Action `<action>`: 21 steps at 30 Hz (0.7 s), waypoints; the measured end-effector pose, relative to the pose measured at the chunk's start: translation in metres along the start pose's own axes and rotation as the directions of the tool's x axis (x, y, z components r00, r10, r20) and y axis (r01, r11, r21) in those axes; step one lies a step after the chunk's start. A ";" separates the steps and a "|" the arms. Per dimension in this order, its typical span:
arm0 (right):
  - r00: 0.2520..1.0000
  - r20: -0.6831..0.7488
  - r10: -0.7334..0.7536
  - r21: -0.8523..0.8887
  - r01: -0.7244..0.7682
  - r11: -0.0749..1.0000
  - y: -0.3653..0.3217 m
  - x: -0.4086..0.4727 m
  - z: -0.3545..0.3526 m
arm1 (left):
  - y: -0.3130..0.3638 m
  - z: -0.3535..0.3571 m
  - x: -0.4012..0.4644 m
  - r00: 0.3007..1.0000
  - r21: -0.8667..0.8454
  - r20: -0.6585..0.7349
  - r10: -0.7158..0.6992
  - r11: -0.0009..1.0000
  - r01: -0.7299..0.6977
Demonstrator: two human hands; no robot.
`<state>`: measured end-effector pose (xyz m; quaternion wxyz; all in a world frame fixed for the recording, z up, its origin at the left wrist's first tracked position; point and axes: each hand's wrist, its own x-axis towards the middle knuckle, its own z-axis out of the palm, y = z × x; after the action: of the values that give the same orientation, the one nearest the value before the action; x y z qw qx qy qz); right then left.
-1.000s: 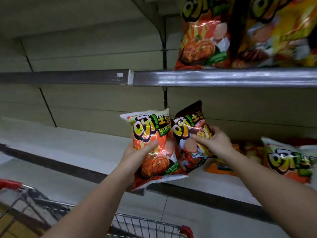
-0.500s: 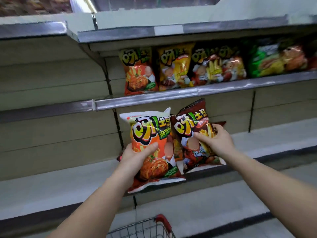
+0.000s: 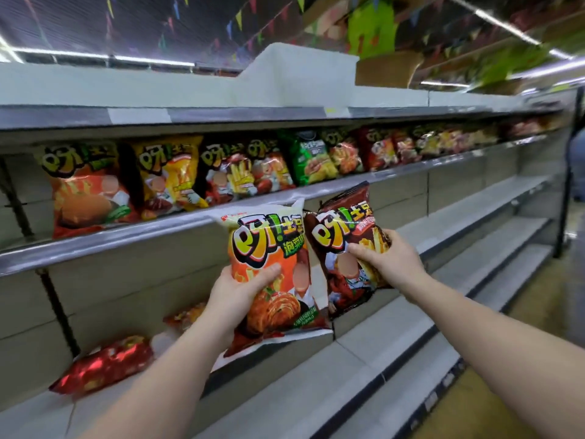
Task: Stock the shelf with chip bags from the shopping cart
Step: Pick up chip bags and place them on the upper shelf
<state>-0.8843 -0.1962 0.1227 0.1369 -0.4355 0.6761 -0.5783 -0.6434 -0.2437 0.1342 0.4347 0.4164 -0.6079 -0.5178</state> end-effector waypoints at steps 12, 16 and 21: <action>0.992 -0.129 0.003 -0.065 -0.011 0.998 0.047 0.061 -0.139 | 0.029 0.152 0.023 0.995 0.039 0.101 0.006 0.999 -0.010; 0.989 -0.146 -0.007 -0.075 -0.004 0.997 0.061 0.084 -0.181 | 0.036 0.198 0.031 0.993 0.026 0.117 0.012 1.000 -0.015; 0.989 -0.151 -0.007 -0.051 -0.001 0.999 0.079 0.104 -0.220 | 0.035 0.245 0.044 0.989 -0.010 0.147 0.003 1.000 -0.002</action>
<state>-1.1303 -0.1316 0.1496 0.0732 -0.3948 0.6985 -0.5923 -0.8930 -0.2165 0.1522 0.3914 0.3740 -0.6363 -0.5496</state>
